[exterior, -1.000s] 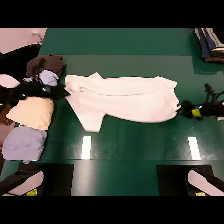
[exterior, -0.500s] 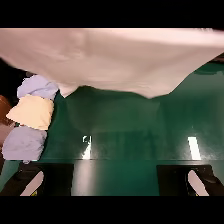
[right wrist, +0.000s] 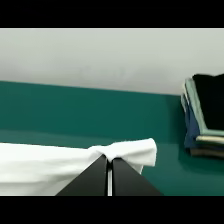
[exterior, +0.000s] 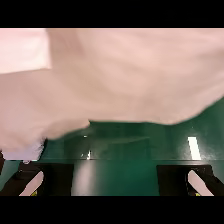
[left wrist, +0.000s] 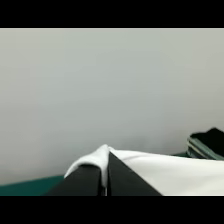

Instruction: Fold the shirts.

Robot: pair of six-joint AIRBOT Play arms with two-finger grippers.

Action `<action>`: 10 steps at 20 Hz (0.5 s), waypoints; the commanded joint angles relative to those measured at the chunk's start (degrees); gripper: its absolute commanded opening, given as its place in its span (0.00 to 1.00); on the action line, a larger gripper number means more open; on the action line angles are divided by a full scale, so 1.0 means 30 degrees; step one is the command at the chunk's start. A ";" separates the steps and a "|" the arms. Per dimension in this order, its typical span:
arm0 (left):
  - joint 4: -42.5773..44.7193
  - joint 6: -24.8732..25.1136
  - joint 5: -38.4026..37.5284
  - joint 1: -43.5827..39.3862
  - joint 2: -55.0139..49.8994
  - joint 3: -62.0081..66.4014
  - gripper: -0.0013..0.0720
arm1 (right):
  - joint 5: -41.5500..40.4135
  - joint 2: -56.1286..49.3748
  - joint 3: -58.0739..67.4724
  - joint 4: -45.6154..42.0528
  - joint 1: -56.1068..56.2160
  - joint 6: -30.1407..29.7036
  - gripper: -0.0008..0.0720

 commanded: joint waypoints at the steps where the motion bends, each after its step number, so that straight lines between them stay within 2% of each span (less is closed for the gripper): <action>1: -0.0146 -0.0335 -0.2856 0.0015 -0.1792 -0.2718 0.05 | 0.1566 -0.1647 -0.2135 -0.0335 0.0044 0.0204 0.03; 5: -0.0699 -0.0233 -0.4350 0.0015 -0.5319 -0.7941 0.06 | 0.1923 -0.4903 -0.6215 -0.0495 0.1209 -0.0117 0.03; 8: -0.0721 0.0372 -0.4022 0.0015 -0.8910 -1.0411 0.06 | 0.1581 -0.8539 -0.7300 -0.2652 0.2594 -0.0131 0.03; 10: -0.0794 0.0408 -0.3118 0.0015 -1.1409 -1.0477 0.06 | 0.1435 -1.1380 -0.6783 -0.2871 0.2965 -0.0138 0.03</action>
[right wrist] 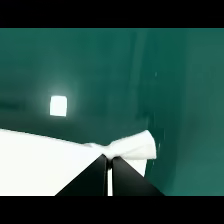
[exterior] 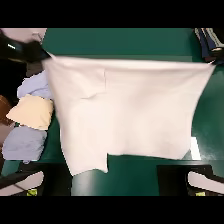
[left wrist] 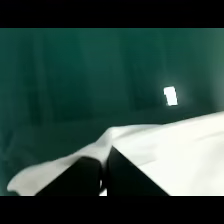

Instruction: Fold the shirts.

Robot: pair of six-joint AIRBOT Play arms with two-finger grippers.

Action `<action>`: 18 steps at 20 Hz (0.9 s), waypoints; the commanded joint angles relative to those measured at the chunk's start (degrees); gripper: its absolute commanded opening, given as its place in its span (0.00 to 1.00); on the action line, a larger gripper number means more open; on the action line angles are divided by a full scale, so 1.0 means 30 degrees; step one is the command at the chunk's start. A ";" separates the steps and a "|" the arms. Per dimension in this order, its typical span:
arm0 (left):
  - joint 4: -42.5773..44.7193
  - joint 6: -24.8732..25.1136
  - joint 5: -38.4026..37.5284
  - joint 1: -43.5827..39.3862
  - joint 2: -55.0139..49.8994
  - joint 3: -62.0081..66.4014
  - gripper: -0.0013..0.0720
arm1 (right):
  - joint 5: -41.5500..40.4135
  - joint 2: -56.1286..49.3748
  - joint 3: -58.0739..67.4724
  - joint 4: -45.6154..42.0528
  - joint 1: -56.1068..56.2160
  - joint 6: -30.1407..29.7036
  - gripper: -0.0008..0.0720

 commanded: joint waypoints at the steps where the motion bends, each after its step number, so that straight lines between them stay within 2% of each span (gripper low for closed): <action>1: -0.0350 0.0845 0.1625 0.0015 -0.4204 -0.1144 0.06 | -0.0255 -0.4699 0.0211 -0.0991 0.0787 -0.0080 0.03; 4: -0.0415 0.1625 0.3949 0.0022 -0.6513 0.0670 0.06 | -0.1326 -0.8123 0.2718 -0.0583 0.0794 -0.0080 0.03; 7: -0.0335 0.2273 0.4532 0.0022 -0.7249 0.2506 0.06 | -0.1749 -0.9624 0.4991 -0.0342 0.0831 -0.0073 0.03; 9: -0.0313 0.2280 0.3942 0.0102 -0.7242 0.3271 0.06 | -0.1865 -0.9551 0.5384 -0.0342 0.0831 -0.0087 0.03; 13: 0.1209 0.1814 -0.1144 0.0335 -0.7198 0.3432 0.05 | -0.2062 -0.7329 0.1727 -0.0510 0.0831 -0.0160 0.03; 18: 0.1792 0.1625 -0.1406 -0.0073 -0.6812 -0.0590 0.05 | -0.4954 -0.4444 -0.5413 -0.0306 0.1115 -0.0153 0.03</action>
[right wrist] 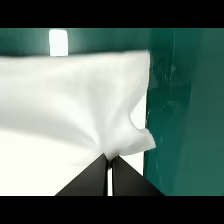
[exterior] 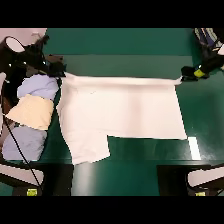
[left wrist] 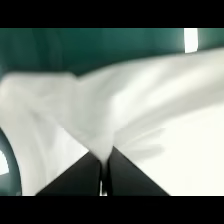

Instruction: Fold the shirts.

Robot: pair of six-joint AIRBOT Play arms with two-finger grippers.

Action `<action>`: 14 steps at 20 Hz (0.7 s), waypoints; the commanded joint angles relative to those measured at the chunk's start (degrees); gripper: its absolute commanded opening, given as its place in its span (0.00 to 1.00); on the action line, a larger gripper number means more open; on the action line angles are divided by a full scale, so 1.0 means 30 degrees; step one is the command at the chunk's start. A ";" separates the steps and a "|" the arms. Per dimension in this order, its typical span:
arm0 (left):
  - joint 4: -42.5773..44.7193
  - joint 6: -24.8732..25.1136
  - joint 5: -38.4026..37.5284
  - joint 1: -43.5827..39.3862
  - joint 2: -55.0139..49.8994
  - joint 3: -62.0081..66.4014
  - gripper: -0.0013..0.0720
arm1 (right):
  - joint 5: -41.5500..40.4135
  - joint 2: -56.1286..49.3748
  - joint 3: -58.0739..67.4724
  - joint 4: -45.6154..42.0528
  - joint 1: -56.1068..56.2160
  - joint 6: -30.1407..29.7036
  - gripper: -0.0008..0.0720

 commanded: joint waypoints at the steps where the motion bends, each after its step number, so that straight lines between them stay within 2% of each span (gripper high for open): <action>1: 0.0401 -0.0146 -0.0809 -0.0342 0.0087 -0.2528 0.06 | -0.1705 0.1552 -0.4197 0.0153 0.0226 0.0000 0.03; 3: 0.0415 -0.0612 -0.0641 -0.0364 0.0087 -0.3876 0.06 | -0.1785 0.1778 -0.5275 0.0153 0.0401 0.0007 0.03; 4: 0.0423 -0.0918 -0.0627 -0.0364 0.0087 -0.4269 0.35 | -0.1851 0.1858 -0.5559 0.0153 0.0401 0.0015 0.03; 5: 0.0495 -0.1078 -0.0743 -0.0357 0.0087 -0.4313 0.72 | -0.1800 0.1931 -0.5661 0.0160 0.0401 0.0015 0.04; 6: 0.0525 -0.1195 -0.0882 -0.0313 0.0255 -0.4306 0.75 | -0.1610 0.2018 -0.5617 0.0175 0.0401 0.0015 0.23; 7: 0.0568 -0.1202 -0.0925 -0.0306 0.0634 -0.4306 0.75 | -0.1304 0.2302 -0.5617 0.0168 0.0401 0.0015 0.51; 10: 0.1887 -0.1217 -0.1428 -0.0313 0.3220 -0.5013 0.75 | -0.0189 0.3883 -0.5632 0.0138 0.0219 0.0007 0.53; 14: 0.2747 -0.2331 -0.1982 -0.0364 0.8524 -1.1591 0.75 | 0.0976 0.6550 -0.5683 0.0175 0.0138 0.0000 0.53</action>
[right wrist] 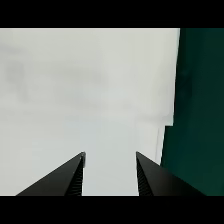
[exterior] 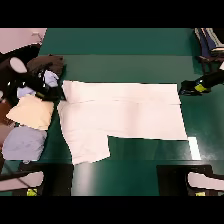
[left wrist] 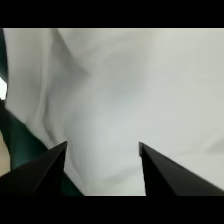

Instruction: Fold the shirts.

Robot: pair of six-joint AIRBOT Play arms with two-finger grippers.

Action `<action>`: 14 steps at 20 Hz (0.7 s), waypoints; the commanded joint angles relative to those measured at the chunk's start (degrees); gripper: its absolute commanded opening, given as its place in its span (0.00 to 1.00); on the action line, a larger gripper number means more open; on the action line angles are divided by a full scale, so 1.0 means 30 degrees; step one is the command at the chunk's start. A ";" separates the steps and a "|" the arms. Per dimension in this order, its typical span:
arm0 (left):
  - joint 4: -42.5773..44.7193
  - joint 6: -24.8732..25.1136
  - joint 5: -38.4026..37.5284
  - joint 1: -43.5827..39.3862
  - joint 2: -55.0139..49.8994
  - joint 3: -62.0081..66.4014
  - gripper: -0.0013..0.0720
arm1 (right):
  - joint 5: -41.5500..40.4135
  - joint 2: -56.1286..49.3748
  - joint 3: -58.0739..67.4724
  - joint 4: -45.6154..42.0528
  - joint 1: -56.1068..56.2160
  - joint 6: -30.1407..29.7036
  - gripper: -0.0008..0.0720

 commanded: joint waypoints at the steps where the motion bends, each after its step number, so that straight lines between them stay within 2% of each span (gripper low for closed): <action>1: 0.0364 -0.1144 -0.0291 -0.0051 0.4481 -0.5807 0.75 | 0.0998 0.2047 -0.0095 0.0044 -0.0007 0.0000 0.53; 4: -0.0860 -0.1909 0.0342 -0.0051 0.7905 -1.1431 0.75 | 0.0874 0.2812 -0.0087 0.0051 -0.0007 0.0000 0.53; 6: -0.2346 -0.1982 0.0685 -0.0051 0.9202 -1.3733 0.75 | 0.0918 0.2892 -0.0073 0.0058 -0.0007 0.0000 0.53; 9: -0.3563 -0.1960 0.1260 -0.0051 0.9602 -1.5256 0.75 | 0.1013 0.2892 -0.0073 0.0619 0.0000 0.0000 0.53; 14: -0.4561 -0.1494 0.4036 -0.0051 0.9602 -1.6007 0.75 | 0.1049 0.2892 -0.0073 0.1035 -0.0007 0.0000 0.53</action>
